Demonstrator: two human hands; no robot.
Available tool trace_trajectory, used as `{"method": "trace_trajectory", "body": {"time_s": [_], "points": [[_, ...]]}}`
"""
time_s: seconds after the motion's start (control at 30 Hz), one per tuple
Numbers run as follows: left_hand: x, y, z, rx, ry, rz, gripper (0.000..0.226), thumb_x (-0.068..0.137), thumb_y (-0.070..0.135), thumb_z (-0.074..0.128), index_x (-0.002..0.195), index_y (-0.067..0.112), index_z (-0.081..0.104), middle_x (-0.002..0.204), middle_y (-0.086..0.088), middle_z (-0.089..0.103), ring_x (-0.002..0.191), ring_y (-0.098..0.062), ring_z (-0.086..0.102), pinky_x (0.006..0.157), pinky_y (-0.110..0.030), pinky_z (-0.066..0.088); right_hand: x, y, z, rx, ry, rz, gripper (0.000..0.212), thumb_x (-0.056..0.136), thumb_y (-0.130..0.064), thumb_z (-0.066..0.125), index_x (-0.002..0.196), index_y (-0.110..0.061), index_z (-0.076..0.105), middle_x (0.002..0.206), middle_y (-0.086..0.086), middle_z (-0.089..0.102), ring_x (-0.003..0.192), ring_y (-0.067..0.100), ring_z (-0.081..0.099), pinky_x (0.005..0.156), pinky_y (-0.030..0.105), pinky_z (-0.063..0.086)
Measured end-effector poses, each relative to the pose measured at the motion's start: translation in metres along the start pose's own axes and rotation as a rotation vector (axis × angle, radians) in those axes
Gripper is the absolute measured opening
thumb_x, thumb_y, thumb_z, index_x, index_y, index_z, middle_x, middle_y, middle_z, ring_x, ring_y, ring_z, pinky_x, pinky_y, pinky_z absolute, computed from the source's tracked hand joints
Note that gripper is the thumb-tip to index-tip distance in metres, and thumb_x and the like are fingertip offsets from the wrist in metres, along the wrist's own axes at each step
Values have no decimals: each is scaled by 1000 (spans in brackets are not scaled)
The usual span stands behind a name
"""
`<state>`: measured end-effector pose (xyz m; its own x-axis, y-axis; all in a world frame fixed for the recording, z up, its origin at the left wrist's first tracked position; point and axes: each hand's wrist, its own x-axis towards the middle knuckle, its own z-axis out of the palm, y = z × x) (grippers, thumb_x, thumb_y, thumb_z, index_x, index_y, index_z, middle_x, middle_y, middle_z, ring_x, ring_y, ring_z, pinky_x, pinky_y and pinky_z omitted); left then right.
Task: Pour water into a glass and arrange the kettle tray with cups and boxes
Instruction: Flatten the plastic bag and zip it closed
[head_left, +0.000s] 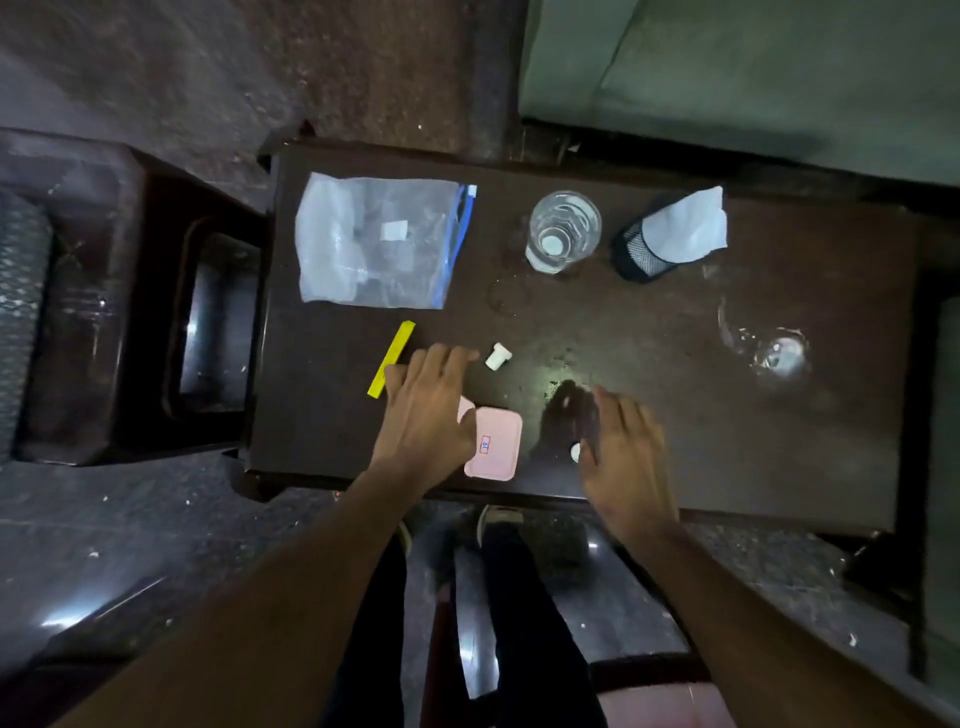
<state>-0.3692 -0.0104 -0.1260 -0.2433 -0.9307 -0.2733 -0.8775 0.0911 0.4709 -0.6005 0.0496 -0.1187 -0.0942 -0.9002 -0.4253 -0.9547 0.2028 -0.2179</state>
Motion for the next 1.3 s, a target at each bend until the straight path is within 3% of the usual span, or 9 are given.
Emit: {"method": "trace_trajectory", "body": {"time_s": [0.07,0.27,0.4,0.53,0.63,0.77,0.87,1.07,1.3], "points": [[-12,-3,8,-1,-26,-35,74,74,16,78,143,20,53,133,-2,55,126,-28,50,94,-33,20,-14,1,9,48,-28,-9,65,91,-18,66,151,-5,44,138,13,56,126,32,52,111,44,43],[-32,-11,16,-13,-90,-161,82,74,25,72,151,21,45,150,-1,50,141,-27,45,103,-47,32,-32,-6,25,127,-100,41,66,97,-26,61,156,-14,35,147,6,50,134,25,46,117,41,40],[-16,-22,8,-9,-9,-174,74,80,26,77,148,21,47,147,-1,52,137,-27,46,106,-46,31,-17,-9,18,145,-64,0,64,96,-25,62,154,-12,40,144,9,54,132,27,48,115,43,42],[35,-55,-29,29,133,-183,64,91,41,66,149,21,47,145,-3,54,137,-27,45,109,-48,30,35,-45,2,170,62,-120,61,95,-24,64,151,-11,44,138,11,57,126,31,53,109,46,46],[78,-82,-55,142,161,-132,66,98,36,63,158,19,43,163,-7,44,151,-29,38,116,-49,27,80,-90,-8,234,124,-270,57,98,-24,59,152,-13,43,138,10,54,121,31,56,103,46,49],[112,-87,-68,262,44,-55,64,109,37,52,168,23,32,177,-9,23,162,-26,26,119,-47,19,119,-124,-11,179,108,-334,51,101,-24,57,150,-16,47,149,14,45,122,37,56,104,51,47],[111,-166,-74,364,58,-132,58,111,33,48,166,22,35,176,-7,25,158,-24,33,118,-49,22,156,-194,20,75,-6,-379,47,102,-25,55,147,-14,46,159,16,34,124,40,55,103,50,48],[48,-148,-37,299,100,-272,55,108,29,52,160,16,45,164,-14,45,143,-35,49,112,-51,33,196,-178,26,-47,8,-427,57,90,7,52,146,-2,44,168,13,24,144,34,40,112,46,46],[23,-127,-9,96,215,-461,49,109,23,51,156,11,47,148,-16,51,121,-34,57,100,-47,41,248,-211,15,-191,-7,-650,69,87,10,60,152,-5,43,172,12,17,155,31,27,116,52,39]]}}
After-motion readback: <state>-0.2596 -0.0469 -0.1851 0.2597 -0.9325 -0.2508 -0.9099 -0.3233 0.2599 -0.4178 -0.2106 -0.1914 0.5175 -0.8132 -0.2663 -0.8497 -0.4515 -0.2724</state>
